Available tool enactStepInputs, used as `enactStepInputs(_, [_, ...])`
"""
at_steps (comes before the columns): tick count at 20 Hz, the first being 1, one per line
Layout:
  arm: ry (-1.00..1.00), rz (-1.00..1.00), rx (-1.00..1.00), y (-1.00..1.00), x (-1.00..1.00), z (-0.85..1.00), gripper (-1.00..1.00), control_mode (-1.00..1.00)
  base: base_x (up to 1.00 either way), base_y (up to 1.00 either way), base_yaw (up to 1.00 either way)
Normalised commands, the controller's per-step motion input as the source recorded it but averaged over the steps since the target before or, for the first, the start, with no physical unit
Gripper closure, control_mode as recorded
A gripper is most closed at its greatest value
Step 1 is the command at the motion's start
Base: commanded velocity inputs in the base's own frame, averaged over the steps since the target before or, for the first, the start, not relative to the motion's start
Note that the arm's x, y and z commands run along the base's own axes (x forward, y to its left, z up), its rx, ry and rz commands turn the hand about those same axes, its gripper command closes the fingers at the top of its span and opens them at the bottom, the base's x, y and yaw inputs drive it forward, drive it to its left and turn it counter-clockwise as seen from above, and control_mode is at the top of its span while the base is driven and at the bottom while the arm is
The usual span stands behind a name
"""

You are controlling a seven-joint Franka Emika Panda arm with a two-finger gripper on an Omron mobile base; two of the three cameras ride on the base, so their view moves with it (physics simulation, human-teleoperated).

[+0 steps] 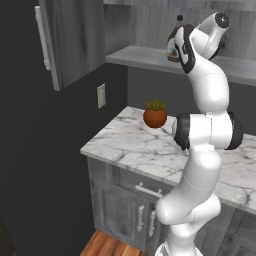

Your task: Move the syrup bottle and shaker from the cabinet to the dining counter.

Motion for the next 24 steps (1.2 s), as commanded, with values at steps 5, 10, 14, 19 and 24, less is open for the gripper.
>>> enactStepInputs(5, [0.03, 0.03, 0.00, -0.06, 0.06, 0.00, -1.00, -1.00, 0.00, 0.00, 0.00])
enactStepInputs(10, [0.00, 0.01, 0.00, 0.00, 0.11, 0.00, -1.00, -1.00, 0.00, 0.00, 0.00])
enactStepInputs(14, [0.00, 0.00, 0.00, 0.00, 0.16, 0.00, -1.00, -1.00, 0.00, 0.00, 0.00])
enactStepInputs(19, [0.00, 0.00, 0.00, 0.00, 0.16, 0.00, -1.00, -1.00, 0.00, 0.00, 0.00])
enactStepInputs(24, [0.00, 0.00, 0.00, 0.00, 0.15, 0.00, -1.00, -1.00, 0.00, 0.00, 0.00])
